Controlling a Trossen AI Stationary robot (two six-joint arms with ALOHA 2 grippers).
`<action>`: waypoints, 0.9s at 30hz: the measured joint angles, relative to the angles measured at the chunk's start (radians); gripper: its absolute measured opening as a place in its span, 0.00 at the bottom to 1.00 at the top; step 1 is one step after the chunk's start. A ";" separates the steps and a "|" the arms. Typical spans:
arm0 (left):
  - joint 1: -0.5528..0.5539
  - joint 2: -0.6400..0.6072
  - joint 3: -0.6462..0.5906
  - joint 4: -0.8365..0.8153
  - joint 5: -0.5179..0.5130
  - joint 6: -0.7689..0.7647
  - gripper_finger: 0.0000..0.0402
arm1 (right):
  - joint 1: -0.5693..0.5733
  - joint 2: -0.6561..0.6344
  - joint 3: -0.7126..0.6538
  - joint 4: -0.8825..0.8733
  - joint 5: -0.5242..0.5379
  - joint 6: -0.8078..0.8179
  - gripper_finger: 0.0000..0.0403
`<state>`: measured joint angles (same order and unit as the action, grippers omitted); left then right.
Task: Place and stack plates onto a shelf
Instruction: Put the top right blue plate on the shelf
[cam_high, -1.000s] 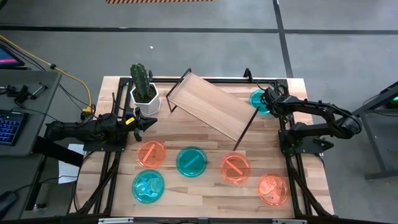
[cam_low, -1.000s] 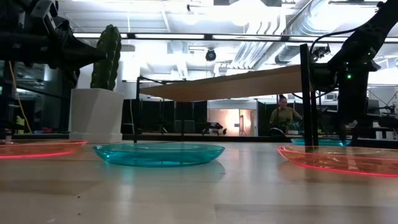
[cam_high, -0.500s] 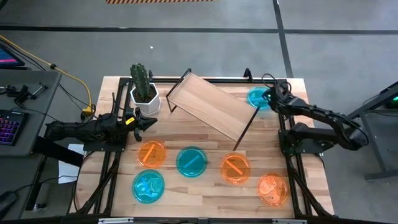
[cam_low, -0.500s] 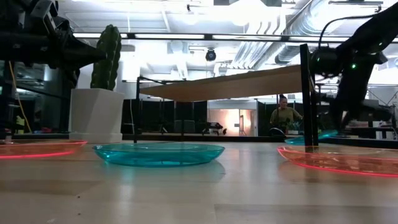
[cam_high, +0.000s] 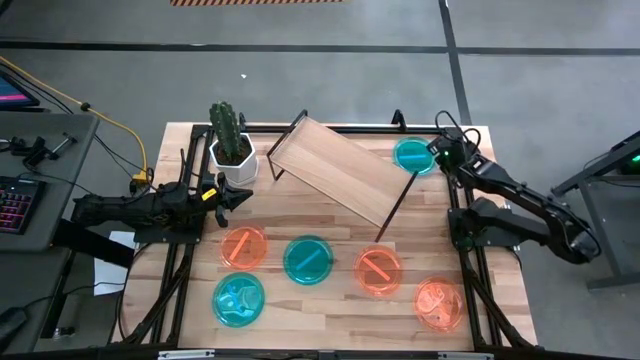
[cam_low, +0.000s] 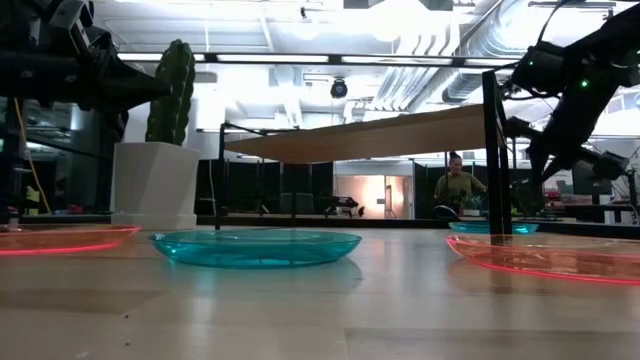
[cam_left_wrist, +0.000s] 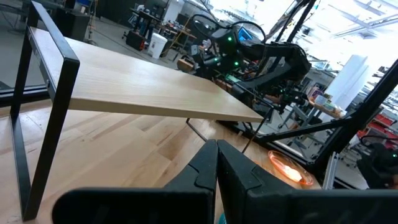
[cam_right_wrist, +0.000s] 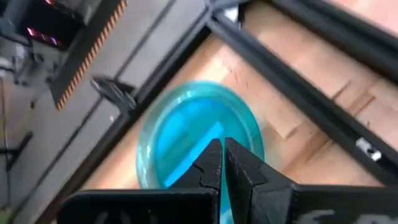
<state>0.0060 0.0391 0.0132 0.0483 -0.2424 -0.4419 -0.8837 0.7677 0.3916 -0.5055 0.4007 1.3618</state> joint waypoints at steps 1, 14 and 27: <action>0.000 0.000 0.000 0.000 0.000 0.000 0.00 | 0.000 0.008 0.000 -0.008 -0.019 -0.001 0.00; 0.000 0.000 0.000 0.000 0.000 0.000 0.00 | 0.000 0.176 -0.029 0.052 -0.027 -0.048 0.20; 0.000 0.000 0.000 0.000 0.000 0.000 0.00 | 0.000 0.410 -0.030 0.230 0.010 -0.059 0.43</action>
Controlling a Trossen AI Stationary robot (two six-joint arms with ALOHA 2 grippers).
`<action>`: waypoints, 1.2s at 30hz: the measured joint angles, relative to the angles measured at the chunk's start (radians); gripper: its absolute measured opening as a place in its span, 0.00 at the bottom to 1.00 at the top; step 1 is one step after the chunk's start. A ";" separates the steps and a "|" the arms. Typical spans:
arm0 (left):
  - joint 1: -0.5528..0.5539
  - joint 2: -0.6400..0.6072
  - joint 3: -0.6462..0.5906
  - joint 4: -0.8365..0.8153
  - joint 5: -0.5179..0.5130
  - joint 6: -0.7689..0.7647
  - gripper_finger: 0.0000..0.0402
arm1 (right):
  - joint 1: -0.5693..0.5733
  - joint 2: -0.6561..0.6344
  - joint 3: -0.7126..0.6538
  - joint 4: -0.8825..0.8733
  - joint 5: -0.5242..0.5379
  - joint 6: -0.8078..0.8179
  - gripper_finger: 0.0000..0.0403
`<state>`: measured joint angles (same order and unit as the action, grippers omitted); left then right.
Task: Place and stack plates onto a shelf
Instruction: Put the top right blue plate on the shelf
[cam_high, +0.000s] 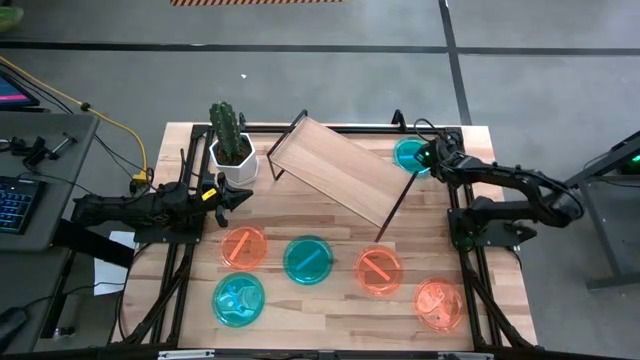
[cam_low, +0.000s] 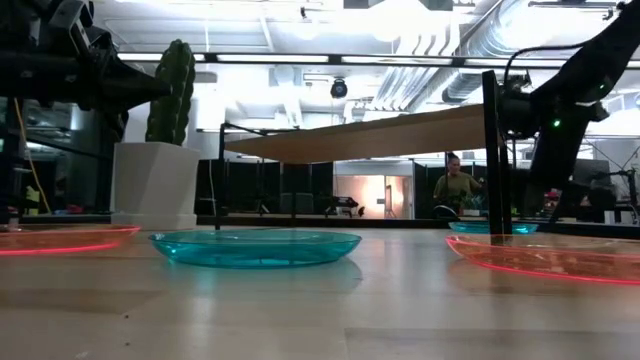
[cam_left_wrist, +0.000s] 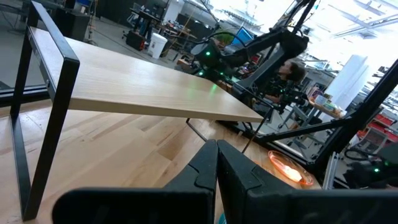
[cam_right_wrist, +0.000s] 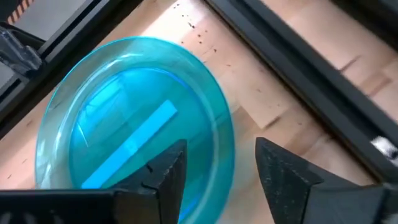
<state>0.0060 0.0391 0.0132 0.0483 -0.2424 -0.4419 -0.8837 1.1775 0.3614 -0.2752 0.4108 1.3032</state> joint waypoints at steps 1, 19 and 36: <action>0.000 0.000 0.000 0.000 0.000 0.000 0.00 | 0.000 0.026 0.000 0.022 0.002 0.009 0.43; 0.000 0.000 0.000 0.000 0.000 0.000 0.00 | -0.032 0.166 0.000 0.135 0.047 0.113 0.04; 0.000 0.000 0.000 0.000 0.000 0.000 0.00 | -0.049 -0.319 -0.002 0.061 -0.010 -0.121 0.00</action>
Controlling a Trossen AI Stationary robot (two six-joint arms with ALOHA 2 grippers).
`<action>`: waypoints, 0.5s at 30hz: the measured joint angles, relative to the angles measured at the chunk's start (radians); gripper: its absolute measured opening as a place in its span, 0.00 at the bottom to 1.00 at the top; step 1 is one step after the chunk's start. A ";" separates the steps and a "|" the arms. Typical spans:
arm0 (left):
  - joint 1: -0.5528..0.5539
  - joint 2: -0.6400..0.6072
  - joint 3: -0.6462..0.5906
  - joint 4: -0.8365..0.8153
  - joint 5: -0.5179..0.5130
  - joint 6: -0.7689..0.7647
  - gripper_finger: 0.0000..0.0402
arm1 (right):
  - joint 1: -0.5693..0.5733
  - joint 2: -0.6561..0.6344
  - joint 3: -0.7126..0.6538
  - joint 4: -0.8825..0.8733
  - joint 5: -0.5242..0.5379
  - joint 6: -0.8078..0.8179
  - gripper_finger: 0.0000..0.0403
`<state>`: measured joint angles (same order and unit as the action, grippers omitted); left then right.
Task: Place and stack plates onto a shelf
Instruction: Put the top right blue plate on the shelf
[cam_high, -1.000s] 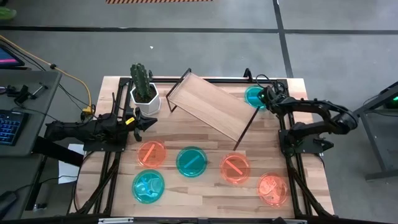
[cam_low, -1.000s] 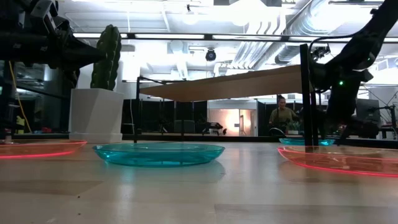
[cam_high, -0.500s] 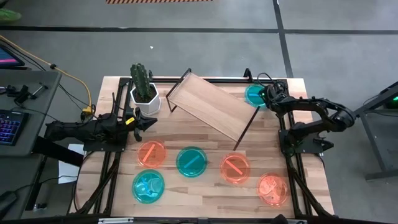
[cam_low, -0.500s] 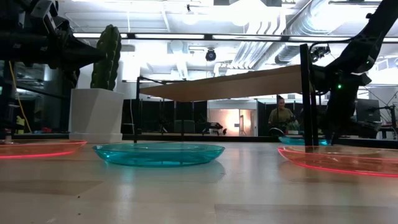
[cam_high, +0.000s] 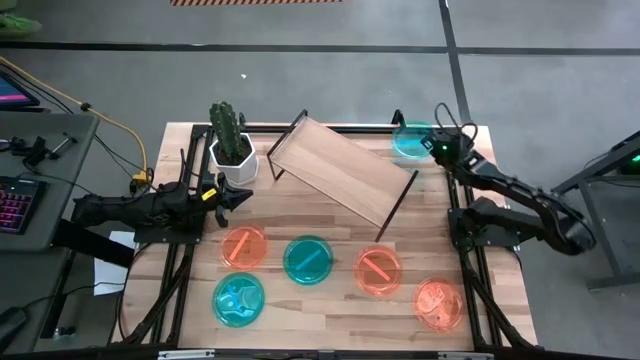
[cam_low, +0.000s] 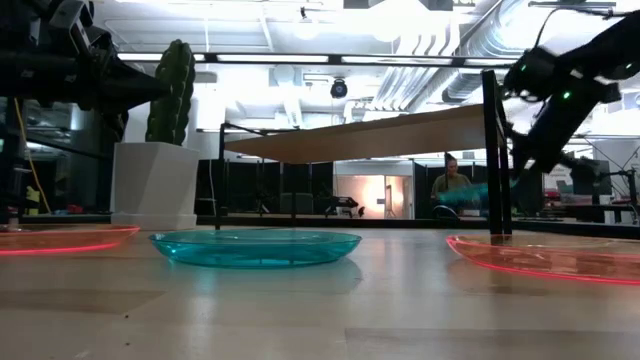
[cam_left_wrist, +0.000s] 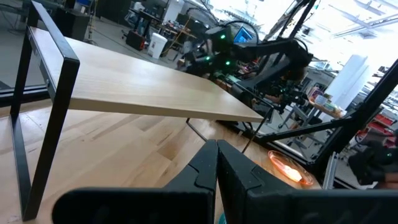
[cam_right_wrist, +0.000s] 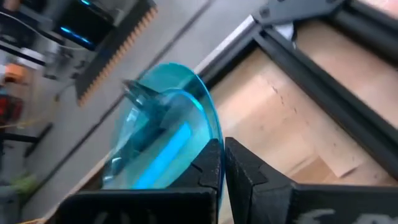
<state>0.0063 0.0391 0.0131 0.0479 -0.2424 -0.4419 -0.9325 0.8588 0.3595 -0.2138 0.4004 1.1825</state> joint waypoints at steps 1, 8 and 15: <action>0.000 0.000 0.000 0.000 0.000 0.000 0.00 | -0.003 -0.032 0.000 -0.015 0.000 -0.009 0.00; 0.000 0.000 0.000 0.000 0.000 0.000 0.00 | -0.011 -0.208 0.000 -0.067 -0.065 -0.061 0.00; 0.000 0.000 0.000 0.000 0.000 0.000 0.00 | -0.011 -0.290 0.019 0.145 -0.265 -0.147 0.00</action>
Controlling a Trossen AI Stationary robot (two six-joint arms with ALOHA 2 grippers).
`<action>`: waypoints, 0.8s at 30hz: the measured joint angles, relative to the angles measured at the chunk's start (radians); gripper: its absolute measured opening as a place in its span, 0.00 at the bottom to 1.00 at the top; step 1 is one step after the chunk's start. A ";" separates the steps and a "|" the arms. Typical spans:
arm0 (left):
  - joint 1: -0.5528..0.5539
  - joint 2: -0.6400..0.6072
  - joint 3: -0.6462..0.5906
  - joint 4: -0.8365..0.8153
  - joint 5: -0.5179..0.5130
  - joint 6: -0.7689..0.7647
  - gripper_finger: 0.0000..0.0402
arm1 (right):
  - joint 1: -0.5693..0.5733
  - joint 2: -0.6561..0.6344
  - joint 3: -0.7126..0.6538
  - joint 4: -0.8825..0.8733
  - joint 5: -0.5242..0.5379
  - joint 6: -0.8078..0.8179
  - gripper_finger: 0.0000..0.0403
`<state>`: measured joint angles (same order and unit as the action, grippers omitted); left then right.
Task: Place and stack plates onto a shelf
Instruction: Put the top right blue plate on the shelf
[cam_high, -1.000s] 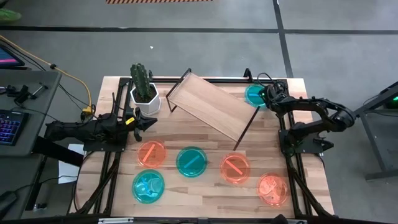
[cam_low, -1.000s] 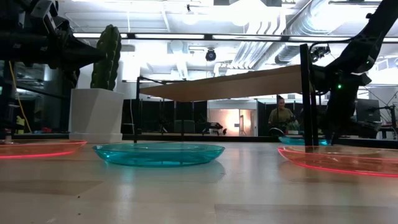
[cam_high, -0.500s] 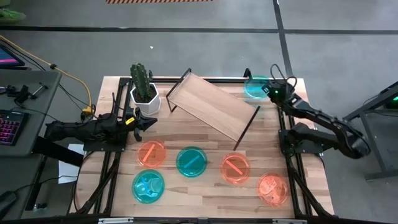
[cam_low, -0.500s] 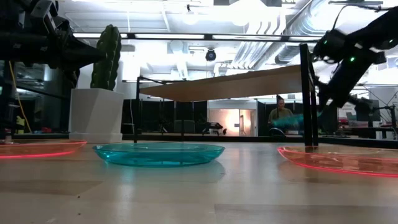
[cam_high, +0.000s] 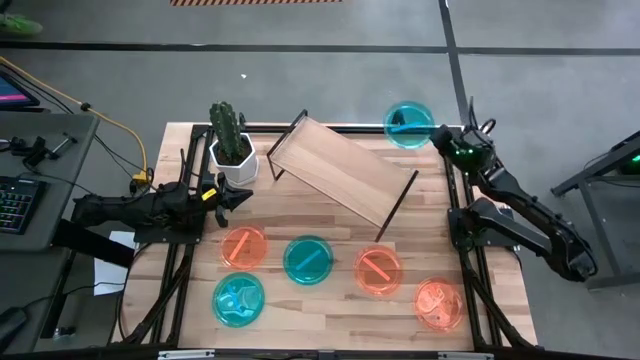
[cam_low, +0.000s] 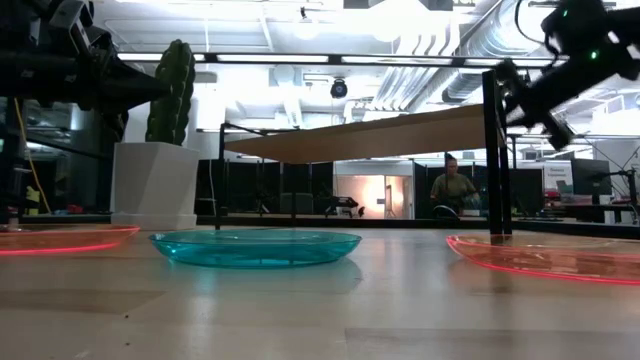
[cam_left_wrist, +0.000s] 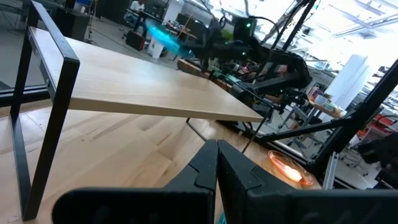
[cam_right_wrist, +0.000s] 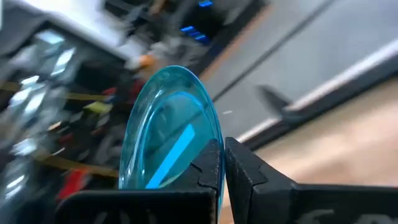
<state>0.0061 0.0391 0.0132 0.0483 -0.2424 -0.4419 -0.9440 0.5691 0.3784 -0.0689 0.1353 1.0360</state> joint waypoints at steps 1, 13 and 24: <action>0.000 0.000 0.000 0.000 0.000 0.000 0.00 | 0.000 0.002 0.017 0.013 -0.034 -0.015 0.00; 0.000 0.000 0.000 0.000 0.000 0.000 0.00 | 0.144 0.275 0.490 -0.372 -0.438 -0.446 0.00; 0.000 0.000 0.000 0.000 0.000 0.000 0.00 | 0.303 0.559 0.726 -0.620 -0.555 -0.751 0.00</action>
<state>0.0061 0.0391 0.0130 0.0483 -0.2424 -0.4419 -0.6410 1.1283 1.1042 -0.6888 -0.4195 0.2853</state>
